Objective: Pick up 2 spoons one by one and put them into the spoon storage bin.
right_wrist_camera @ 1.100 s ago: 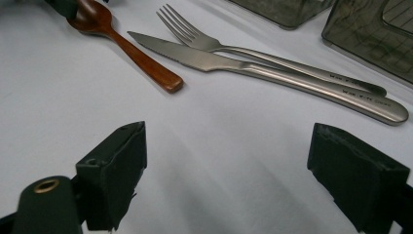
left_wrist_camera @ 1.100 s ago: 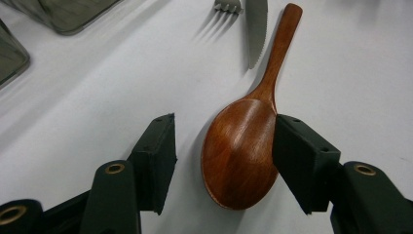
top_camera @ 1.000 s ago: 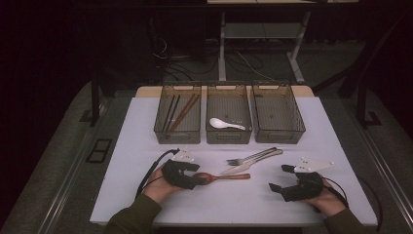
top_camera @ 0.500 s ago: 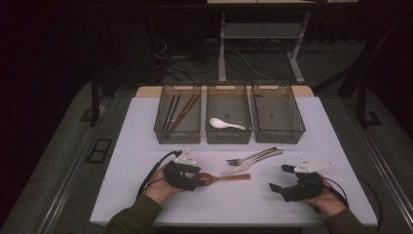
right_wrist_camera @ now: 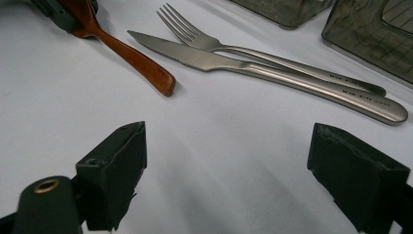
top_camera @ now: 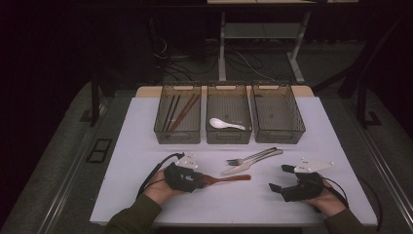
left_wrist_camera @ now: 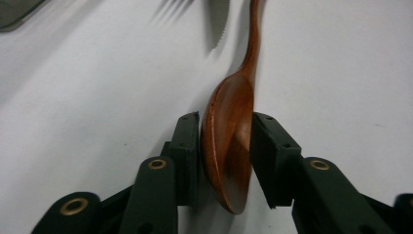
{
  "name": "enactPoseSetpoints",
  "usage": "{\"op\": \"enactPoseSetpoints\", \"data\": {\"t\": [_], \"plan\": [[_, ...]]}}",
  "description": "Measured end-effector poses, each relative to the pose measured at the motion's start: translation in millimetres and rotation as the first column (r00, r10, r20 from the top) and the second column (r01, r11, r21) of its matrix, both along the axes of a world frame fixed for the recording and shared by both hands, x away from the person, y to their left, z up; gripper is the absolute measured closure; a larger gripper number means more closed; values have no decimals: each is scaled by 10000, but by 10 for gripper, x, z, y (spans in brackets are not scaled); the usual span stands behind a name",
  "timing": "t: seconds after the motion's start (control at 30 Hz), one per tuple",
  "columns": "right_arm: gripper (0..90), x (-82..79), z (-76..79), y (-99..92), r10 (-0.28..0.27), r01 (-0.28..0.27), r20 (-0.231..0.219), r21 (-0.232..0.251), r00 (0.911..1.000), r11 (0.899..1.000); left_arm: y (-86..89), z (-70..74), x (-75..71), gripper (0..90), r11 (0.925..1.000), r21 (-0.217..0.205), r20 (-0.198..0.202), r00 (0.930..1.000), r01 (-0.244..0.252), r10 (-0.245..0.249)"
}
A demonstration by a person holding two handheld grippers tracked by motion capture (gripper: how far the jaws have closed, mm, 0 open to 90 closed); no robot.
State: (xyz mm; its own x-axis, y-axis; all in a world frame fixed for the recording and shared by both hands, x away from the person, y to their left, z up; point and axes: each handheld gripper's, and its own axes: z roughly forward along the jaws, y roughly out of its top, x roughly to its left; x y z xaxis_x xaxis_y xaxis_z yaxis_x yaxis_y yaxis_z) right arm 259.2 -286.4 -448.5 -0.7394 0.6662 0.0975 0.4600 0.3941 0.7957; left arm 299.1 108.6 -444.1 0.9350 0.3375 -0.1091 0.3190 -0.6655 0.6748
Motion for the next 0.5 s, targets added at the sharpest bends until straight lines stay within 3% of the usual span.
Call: {"op": "enactPoseSetpoints", "data": {"t": [0.17, 0.37, 0.5], "plan": [[143, 0, 1, -1, 0, 0, -2, 4, 10000, 10000, -11, 3, -11, 684, 9999, 46, -39, 9999, 132, -131], [143, 0, -1, 1, 13, -13, -2, 2, 10000, 10000, -20, 16, -11, 755, 9990, 370, 282, 9992, 259, -269], [143, 0, 0, 0, 3, -3, -4, 0, 10000, 10000, -19, 17, -10, 772, 9989, 384, 281, 9993, 253, -264]]}}
